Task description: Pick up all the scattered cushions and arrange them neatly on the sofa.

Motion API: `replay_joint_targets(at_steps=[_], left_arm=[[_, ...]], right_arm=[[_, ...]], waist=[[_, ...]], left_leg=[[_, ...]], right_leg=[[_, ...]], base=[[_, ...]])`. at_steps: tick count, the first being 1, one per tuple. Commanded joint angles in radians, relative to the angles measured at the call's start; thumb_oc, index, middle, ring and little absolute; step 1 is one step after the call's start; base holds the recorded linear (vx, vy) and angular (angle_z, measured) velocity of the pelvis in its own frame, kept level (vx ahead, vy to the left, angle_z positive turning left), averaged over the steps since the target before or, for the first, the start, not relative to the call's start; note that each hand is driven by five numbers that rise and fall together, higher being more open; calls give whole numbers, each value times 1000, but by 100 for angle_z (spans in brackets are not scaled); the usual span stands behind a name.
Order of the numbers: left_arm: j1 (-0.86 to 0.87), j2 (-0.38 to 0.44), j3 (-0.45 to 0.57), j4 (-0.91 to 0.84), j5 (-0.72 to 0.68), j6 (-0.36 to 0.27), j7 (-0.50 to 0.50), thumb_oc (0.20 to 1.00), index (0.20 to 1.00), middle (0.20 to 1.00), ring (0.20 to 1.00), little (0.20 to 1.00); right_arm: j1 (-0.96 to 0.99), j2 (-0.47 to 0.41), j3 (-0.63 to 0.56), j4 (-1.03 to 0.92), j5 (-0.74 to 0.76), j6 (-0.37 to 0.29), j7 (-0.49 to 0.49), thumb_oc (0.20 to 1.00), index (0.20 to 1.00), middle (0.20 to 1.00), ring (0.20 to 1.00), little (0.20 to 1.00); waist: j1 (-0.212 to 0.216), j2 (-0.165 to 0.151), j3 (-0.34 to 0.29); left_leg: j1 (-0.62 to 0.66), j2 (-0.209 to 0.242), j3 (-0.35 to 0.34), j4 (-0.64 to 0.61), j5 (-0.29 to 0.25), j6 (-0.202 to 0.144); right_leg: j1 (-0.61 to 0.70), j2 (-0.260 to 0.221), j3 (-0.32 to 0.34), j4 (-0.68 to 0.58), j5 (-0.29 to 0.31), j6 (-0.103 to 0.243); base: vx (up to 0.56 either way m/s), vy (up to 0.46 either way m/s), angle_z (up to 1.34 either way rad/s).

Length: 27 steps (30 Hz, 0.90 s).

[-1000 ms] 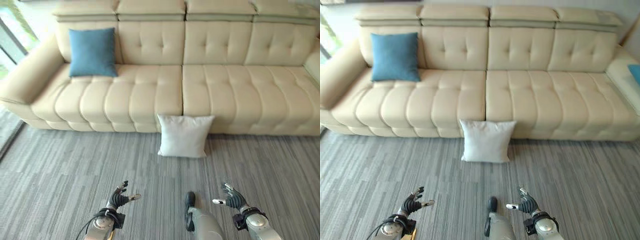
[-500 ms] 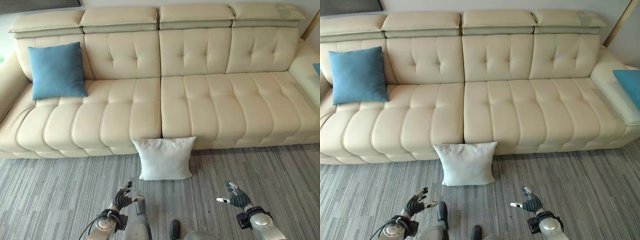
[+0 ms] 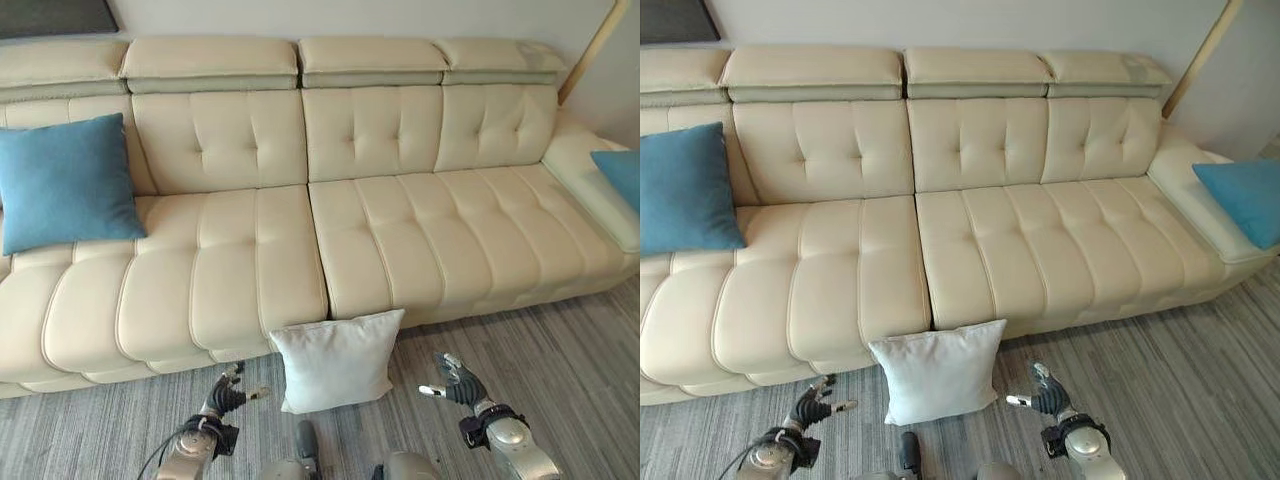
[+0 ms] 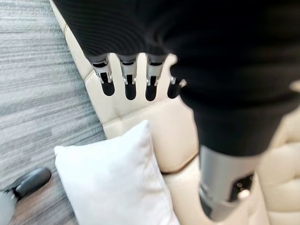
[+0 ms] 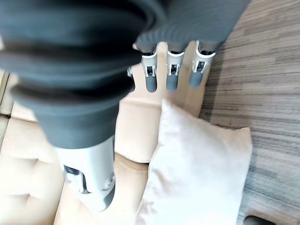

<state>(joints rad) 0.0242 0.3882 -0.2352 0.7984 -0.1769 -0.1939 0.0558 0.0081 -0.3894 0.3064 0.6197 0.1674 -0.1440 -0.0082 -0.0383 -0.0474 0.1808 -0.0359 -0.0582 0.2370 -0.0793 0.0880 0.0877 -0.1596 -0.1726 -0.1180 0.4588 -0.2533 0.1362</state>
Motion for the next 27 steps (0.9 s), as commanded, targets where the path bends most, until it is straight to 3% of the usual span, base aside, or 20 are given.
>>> replay_joint_targets(at_steps=[1, 11, 14, 19, 25, 27], left_arm=[[7, 11, -2, -31, -12, -39, 14, 1000, 1000, 1000, 1000, 1000], [48, 5, 44, -34, -20, -37, 8, 1000, 1000, 1000, 1000, 1000], [22, 22, 68, -55, -53, -41, 26, 1000, 1000, 1000, 1000, 1000], [-112, 57, 65, -56, -123, -70, 87, 1000, 1000, 1000, 1000, 1000], [-375, 87, 46, 108, -241, -119, 193, 1000, 1000, 1000, 1000, 1000], [-449, 110, 31, 142, -257, -127, 217, 1000, 1000, 1000, 1000, 1000]], right_arm=[[-45, -35, 2, 11, -10, -18, -8, 1000, 1000, 1000, 1000, 1000], [11, -67, -13, -29, -19, -24, 0, 1000, 1000, 1000, 1000, 1000], [-8, -98, -19, -68, -35, -27, -19, 1000, 1000, 1000, 1000, 1000], [-161, -133, -9, -16, -16, -36, -87, 1000, 1000, 1000, 1000, 1000], [-479, -134, 52, 220, 54, -50, -211, 1000, 1000, 1000, 1000, 1000], [-584, -135, 82, 283, 64, -51, -245, 1000, 1000, 1000, 1000, 1000]], waist=[[10, 2, 6], [16, -3, -13], [23, 4, 19], [29, 11, 126], [27, 5, 189], [25, 3, 215]], left_leg=[[23, 89, -27, 137, -132, -97], [50, 97, -46, 130, -125, -128], [17, 101, -69, 153, -125, -134], [-185, 120, -92, 276, -126, -138], [-442, 147, -88, 407, -131, -135], [-511, 159, -88, 462, -163, -141]], right_leg=[[88, 30, -30, -244, 197, 7], [175, 60, -53, -334, 171, -26], [152, 60, -75, -311, 149, -40], [-62, 38, -75, -150, 127, -56], [-327, 23, -50, 17, 92, -69], [-400, 19, -32, 75, 59, -63]], base=[[108, -87, 8], [71, -101, 18], [-74, -70, 26], [-273, -34, 18], [-161, -45, 11], [-66, -33, -8]])
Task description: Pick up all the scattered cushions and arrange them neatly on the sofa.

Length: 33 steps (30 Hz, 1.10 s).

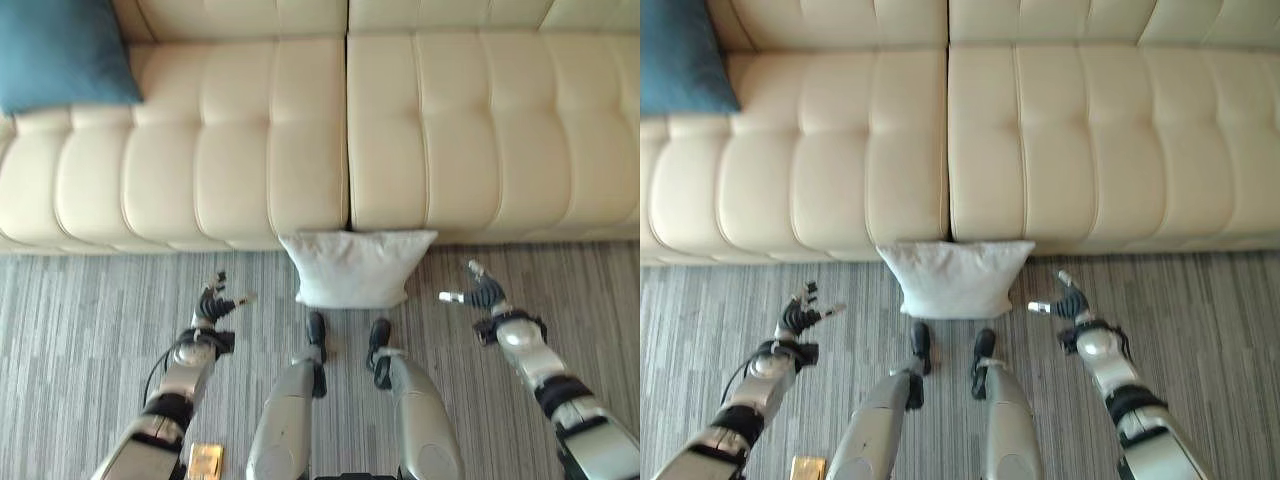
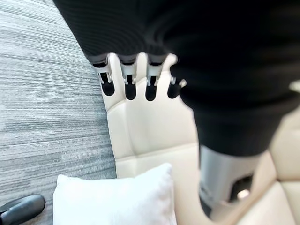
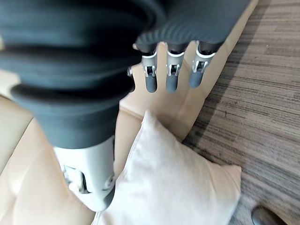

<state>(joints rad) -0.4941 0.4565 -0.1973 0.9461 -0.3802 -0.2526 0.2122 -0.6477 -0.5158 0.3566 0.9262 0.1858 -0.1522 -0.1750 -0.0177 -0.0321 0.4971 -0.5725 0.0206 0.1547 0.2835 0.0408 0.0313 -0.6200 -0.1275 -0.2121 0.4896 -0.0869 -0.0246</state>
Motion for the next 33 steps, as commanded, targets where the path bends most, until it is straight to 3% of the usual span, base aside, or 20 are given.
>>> replay_joint_targets(at_steps=[1, 2, 5, 10, 17, 18, 19, 26, 31, 33], left_arm=[[67, 43, -7, -4, -54, -68, 60, 1000, 1000, 1000, 1000, 1000], [-24, 65, -27, 44, -70, -75, 76, 1000, 1000, 1000, 1000, 1000], [-150, 101, -91, 84, -51, -73, 89, 1000, 1000, 1000, 1000, 1000], [-340, 108, -196, 120, -16, -62, 100, 1000, 1000, 1000, 1000, 1000], [-585, 26, -320, 181, 17, -41, 151, 1000, 1000, 1000, 1000, 1000], [-613, 4, -325, 169, 10, -43, 170, 589, 589, 589, 589, 589], [-612, 4, -325, 169, 10, -43, 170, 200, 200, 200, 200, 200], [-559, -37, -291, -58, 18, -90, 245, 200, 200, 200, 200, 200], [-395, -62, -239, -314, 73, -119, 280, 200, 200, 200, 200, 200], [-283, -77, -205, -452, 104, -121, 273, 200, 200, 200, 200, 200]], right_arm=[[69, -9, 32, -21, 47, -43, -78, 1000, 1000, 1000, 1000, 1000], [-55, -18, 55, 59, 70, -51, -111, 1000, 1000, 1000, 1000, 1000], [-212, -28, 110, 132, 61, -49, -147, 1000, 1000, 1000, 1000, 1000], [-383, -1, 178, 200, 83, -46, -165, 1000, 1000, 1000, 1000, 1000], [-547, 168, 258, 242, 162, -43, -176, 1000, 1000, 1000, 1000, 1000], [-550, 219, 260, 211, 211, -57, -173, 200, 200, 200, 200, 200], [-550, 219, 260, 211, 211, -57, -174, 200, 200, 200, 200, 200], [-487, 272, 231, -6, 278, -131, -177, 200, 200, 200, 200, 200], [-350, 249, 168, -226, 256, -168, -166, 200, 200, 200, 200, 200], [-240, 236, 130, -367, 233, -178, -147, 200, 200, 200, 200, 200]], waist=[[5, -13, -103], [2, -13, -81], [-4, -7, -58], [-11, 3, -63], [-6, 24, -65], [-5, 26, -66], [-5, 26, -67], [-4, 24, -71], [-5, 16, -76], [-6, 10, -83]], left_leg=[[21, 81, -6, 102, -117, -85], [-85, 98, -7, 170, -128, -80], [-237, 109, -21, 254, -140, -74], [-455, 115, -47, 379, -167, -66], [-643, 88, -82, 539, -211, -55], [-660, 87, -88, 565, -217, -56], [-661, 87, -88, 566, -218, -56], [-600, 81, -96, 513, -212, -54], [-427, 78, -91, 353, -178, -61], [-300, 73, -86, 263, -161, -69]], right_leg=[[55, -27, 63, 47, -108, 98], [-51, -28, 77, 106, -118, 95], [-201, -27, 95, 187, -134, 88], [-413, -33, 117, 316, -173, 73], [-597, -21, 140, 463, -215, 49], [-615, -19, 143, 491, -221, 45], [-616, -19, 143, 492, -222, 45], [-568, -7, 146, 455, -206, 48], [-421, -2, 137, 332, -173, 66], [-299, -1, 130, 246, -151, 75]], base=[[-151, -40, -18], [-142, -42, -19], [-140, -58, -8], [-26, -54, 3], [29, -35, 4], [35, -36, -2], [35, -11, 0], [5, 2, 1], [-5, 40, -2], [50, 29, -10]])
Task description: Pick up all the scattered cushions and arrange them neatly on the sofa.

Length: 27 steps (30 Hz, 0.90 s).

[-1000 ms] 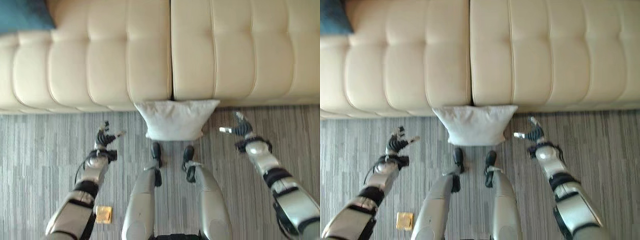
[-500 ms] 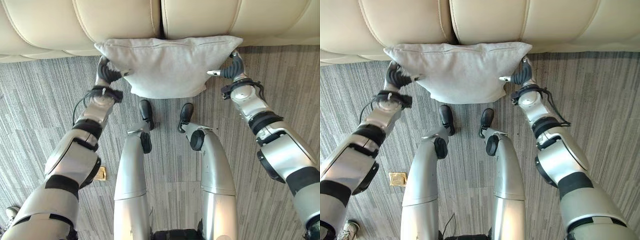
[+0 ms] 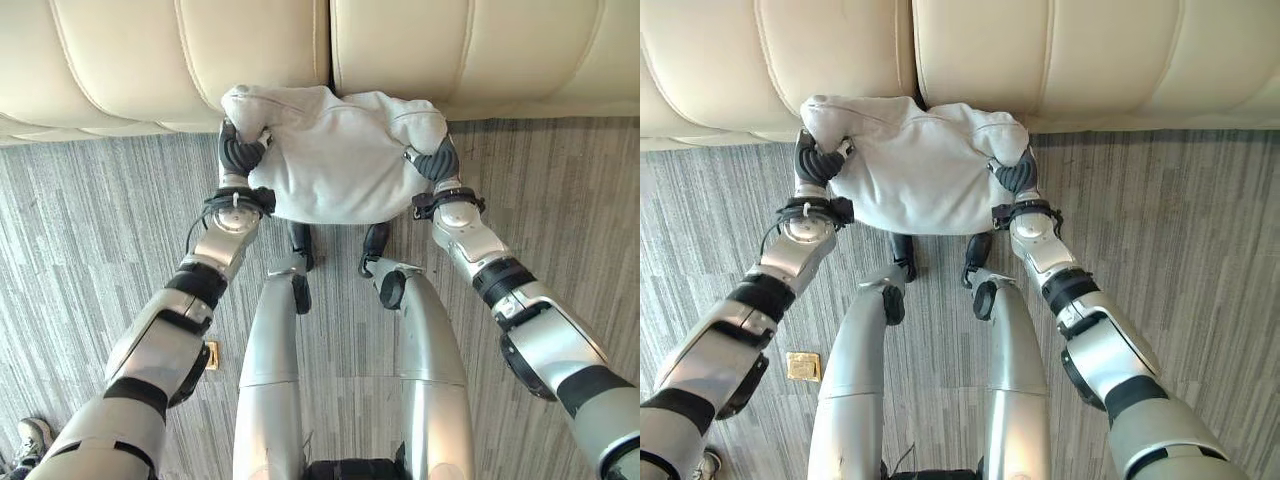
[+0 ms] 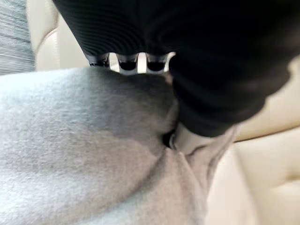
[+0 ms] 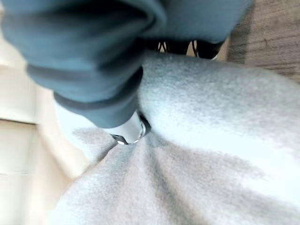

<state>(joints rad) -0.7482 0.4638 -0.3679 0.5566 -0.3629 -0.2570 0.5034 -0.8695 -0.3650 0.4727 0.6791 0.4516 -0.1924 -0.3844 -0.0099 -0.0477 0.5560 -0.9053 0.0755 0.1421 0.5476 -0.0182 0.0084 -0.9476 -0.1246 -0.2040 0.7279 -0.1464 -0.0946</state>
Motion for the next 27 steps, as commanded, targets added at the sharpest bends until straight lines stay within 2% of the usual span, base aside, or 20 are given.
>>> replay_joint_targets(at_steps=[1, 2, 3, 5, 6, 9, 10, 12, 15, 18, 22, 25, 26, 27], left_arm=[[14, -92, -27, -102, 95, -115, -25, 200, 200, 200, 200, 200], [64, -98, -21, -144, 105, -114, -34, 200, 200, 200, 200, 200], [110, -98, -10, -185, 118, -116, -41, 200, 200, 200, 200, 200], [222, -104, -5, -267, 128, -116, -70, 200, 200, 200, 200, 200], [320, -99, 7, -327, 139, -119, -100, 200, 200, 200, 200, 200], [459, -90, 12, -416, 131, -126, -153, 200, 200, 200, 200, 200], [460, -90, 12, -417, 131, -125, -153, 200, 200, 200, 200, 200], [568, -70, 20, -497, 128, -131, -191, 200, 200, 200, 200, 200], [617, -56, 32, -541, 128, -140, -199, 200, 200, 200, 200, 200], [676, -19, 43, -617, 146, -147, -210, 200, 200, 200, 200, 200], [683, -7, 49, -627, 149, -147, -206, 200, 200, 200, 200, 200], [685, -1, 47, -630, 147, -142, -209, 200, 200, 200, 200, 200], [688, 2, 43, -633, 149, -136, -215, 200, 200, 200, 200, 200], [690, 6, 44, -636, 150, -133, -219, 200, 200, 200, 200, 200]], right_arm=[[28, 84, 5, -167, -41, -136, 73, 200, 200, 200, 200, 200], [76, 82, -4, -222, -51, -137, 86, 200, 200, 200, 200, 200], [124, 78, -9, -278, -59, -140, 103, 200, 200, 200, 200, 200], [233, 67, -8, -393, -89, -135, 138, 200, 200, 200, 200, 200], [325, 54, -5, -486, -106, -142, 180, 200, 200, 200, 200, 200], [456, 17, -10, -631, -119, -141, 246, 200, 200, 200, 200, 200], [457, 17, -10, -633, -119, -140, 246, 200, 200, 200, 200, 200], [561, -19, -11, -736, -94, -141, 306, 200, 200, 200, 200, 200], [608, -40, -10, -787, -76, -143, 341, 200, 200, 200, 200, 200], [641, -45, 11, -860, -35, -140, 377, 200, 200, 200, 200, 200], [620, -41, 27, -865, -22, -132, 378, 200, 200, 200, 200, 200], [594, -38, 35, -872, -30, -129, 373, 200, 200, 200, 200, 200], [581, -30, 37, -878, -40, -128, 370, 200, 200, 200, 200, 200], [578, -30, 39, -885, -44, -127, 371, 200, 200, 200, 200, 200]], waist=[[-14, 24, -143], [-14, 23, -148], [-13, 22, -153], [-15, 19, -164], [-15, 17, -183], [-19, 16, -218], [-19, 17, -219], [-24, 13, -258], [-25, 8, -290], [-21, 3, -364], [-9, -3, -378], [0, -5, -383], [10, -5, -378], [12, -6, -374]], left_leg=[[85, 17, -70, -30, -96, -49], [139, 16, -68, -68, -88, -52], [176, 18, -57, -107, -53, -48], [282, 17, -51, -165, -43, -53], [382, 13, -46, -226, -33, -59], [508, 10, -37, -287, -29, -61], [509, 11, -37, -293, -23, -61], [613, 11, -25, -330, -30, -64], [665, 7, -18, -354, -29, -64], [780, -17, 4, -392, -60, -56], [799, -26, 18, -372, -91, -41], [801, -40, 24, -352, -121, -19], [805, -55, 32, -346, -136, 4], [807, -62, 32, -345, -141, 16]], right_leg=[[79, -3, 121, -24, -83, 148], [133, -1, 117, -67, -74, 150], [171, -1, 105, -110, -35, 147], [282, -4, 94, -178, -18, 156], [384, -1, 91, -248, -1, 167], [526, 0, 80, -342, 17, 180], [527, 1, 79, -350, 24, 180], [639, -1, 76, -413, 30, 192], [699, 3, 78, -457, 44, 200], [821, -2, 93, -541, 63, 224], [843, -8, 124, -549, 72, 238], [830, -22, 145, -515, 85, 262], [804, -37, 158, -442, 125, 291], [787, -41, 166, -388, 142, 300]], base=[[76, 27, -9], [15, 41, -9], [47, 40, -8], [138, 53, -7], [234, 70, -6], [195, 58, -7], [117, 52, -4], [210, 94, 2], [188, 80, -6], [301, 169, -16], [128, 129, -24], [99, 176, -20], [100, 231, -22], [102, 226, -29]])
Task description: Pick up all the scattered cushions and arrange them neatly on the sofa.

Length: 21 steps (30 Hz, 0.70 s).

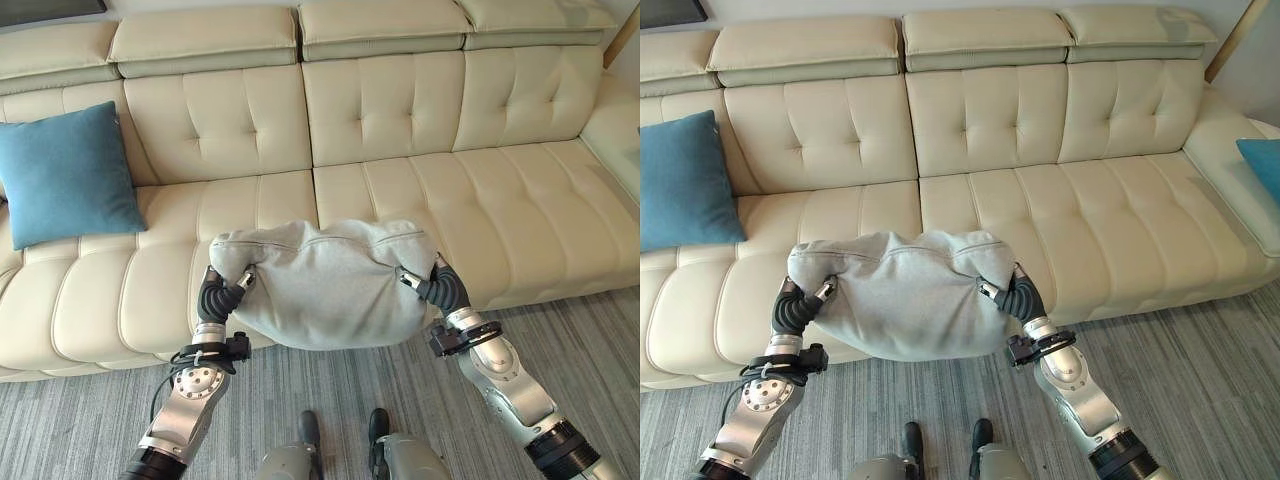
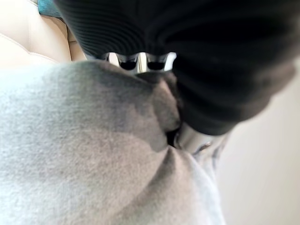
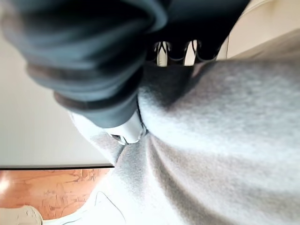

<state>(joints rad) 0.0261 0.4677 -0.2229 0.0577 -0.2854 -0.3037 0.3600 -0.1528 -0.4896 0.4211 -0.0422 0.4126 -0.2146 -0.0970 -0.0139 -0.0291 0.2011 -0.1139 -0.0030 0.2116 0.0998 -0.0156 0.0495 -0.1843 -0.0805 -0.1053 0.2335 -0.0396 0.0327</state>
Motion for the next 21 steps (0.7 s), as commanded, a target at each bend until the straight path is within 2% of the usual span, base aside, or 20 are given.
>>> replay_joint_targets(at_steps=[1, 4, 6, 9, 11, 13, 14, 15, 16, 17, 18, 19, 20, 21], left_arm=[[-81, 6, -100, -139, 73, -85, -80, 200, 200, 200, 200, 200], [-76, 3, -102, -124, 91, -76, -92, 200, 200, 200, 200, 200], [-65, 2, -97, -119, 86, -80, -96, 200, 200, 200, 200, 200], [-49, 2, -90, -127, 74, -80, -104, 200, 200, 200, 200, 200], [-40, -15, -83, -120, 73, -78, -111, 200, 200, 200, 200, 200], [-49, -26, -93, -109, 64, -80, -113, 200, 200, 200, 200, 200], [-46, -32, -100, -112, 62, -80, -129, 200, 200, 200, 200, 200], [-43, -42, -105, -108, 64, -81, -135, 200, 200, 200, 200, 200], [-42, -42, -106, -108, 64, -81, -135, 200, 200, 200, 200, 200], [-43, -54, -113, -102, 52, -84, -142, 200, 200, 200, 200, 200], [-35, -66, -114, -100, 9, -79, -166, 200, 200, 200, 200, 200], [-36, -68, -114, -95, 2, -77, -170, 200, 200, 200, 200, 200], [-36, -68, -114, -94, 1, -77, -171, 200, 200, 200, 200, 200], [-46, -68, -118, -89, -5, -66, -180, 200, 200, 200, 200, 200]], right_arm=[[-141, 93, 91, -168, -7, -104, 85, 200, 200, 200, 200, 200], [-121, 92, 80, -184, -12, -108, 91, 200, 200, 200, 200, 200], [-121, 86, 77, -196, -11, -110, 94, 200, 200, 200, 200, 200], [-124, 78, 71, -198, -6, -113, 96, 200, 200, 200, 200, 200], [-117, 75, 60, -186, -12, -114, 97, 200, 200, 200, 200, 200], [-81, 64, 39, -187, -20, -114, 95, 200, 200, 200, 200, 200], [-54, 52, 23, -204, -12, -118, 101, 200, 200, 200, 200, 200], [-40, 44, 11, -208, -3, -120, 111, 200, 200, 200, 200, 200], [-38, 43, 11, -209, -2, -120, 112, 200, 200, 200, 200, 200], [-28, 30, -1, -195, -2, -123, 108, 200, 200, 200, 200, 200], [-5, 16, -18, -199, 14, -120, 110, 200, 200, 200, 200, 200], [2, 12, -24, -200, 22, -117, 111, 200, 200, 200, 200, 200], [3, 12, -25, -201, 22, -117, 111, 200, 200, 200, 200, 200], [8, 1, -32, -203, 21, -111, 107, 200, 200, 200, 200, 200]], waist=[[15, -21, -13], [10, -13, -3], [1, -4, -2], [-13, 3, 3], [-35, 9, 4], [-53, 7, 0], [-59, 2, -9], [-61, 6, -22], [-62, 8, -23], [-66, 14, -32], [-73, 16, -46], [-75, 16, -50], [-75, 17, -49], [-70, 8, -44]], left_leg=[[22, 11, -39, 102, -149, -16], [58, -9, -59, 95, -172, -2], [84, -19, -69, 68, -179, -2], [120, -27, -83, 47, -188, -7], [197, -32, -95, 24, -218, -27], [219, -31, -116, 42, -228, -45], [223, -27, -127, 60, -229, -63], [224, -15, -134, 81, -210, -82], [224, -13, -136, 82, -211, -83], [195, 17, -138, 161, -144, -125], [168, 47, -139, 238, -77, -150], [160, 57, -133, 265, -56, -156], [159, 58, -134, 267, -57, -157], [108, 73, -125, 288, -36, -152]], right_leg=[[5, -85, 73, 157, 44, 179], [-40, -72, 93, 215, 43, 167], [-76, -66, 90, 172, 35, 151], [-136, -59, 68, 88, 50, 148], [-177, -70, -6, -53, 93, 158], [-174, -64, 22, -78, 100, 163], [-157, -60, 39, -82, 111, 154], [-142, -52, 47, -77, 113, 144], [-142, -51, 44, -78, 112, 143], [-105, -41, 25, -86, 108, 122], [-62, -18, 6, -100, 85, 95], [-41, -11, 0, -109, 72, 85], [-40, -10, -1, -110, 72, 84], [-6, -9, 0, -119, 46, 70]], base=[[50, 96, -21], [146, 102, -8], [185, 22, 10], [251, -61, 14], [512, -224, 21], [390, -234, 28], [321, -260, 47], [216, -181, 95], [236, -250, 116], [286, -328, 91], [336, -379, 37], [213, -233, 14], [146, -154, 25], [118, -107, 5]])
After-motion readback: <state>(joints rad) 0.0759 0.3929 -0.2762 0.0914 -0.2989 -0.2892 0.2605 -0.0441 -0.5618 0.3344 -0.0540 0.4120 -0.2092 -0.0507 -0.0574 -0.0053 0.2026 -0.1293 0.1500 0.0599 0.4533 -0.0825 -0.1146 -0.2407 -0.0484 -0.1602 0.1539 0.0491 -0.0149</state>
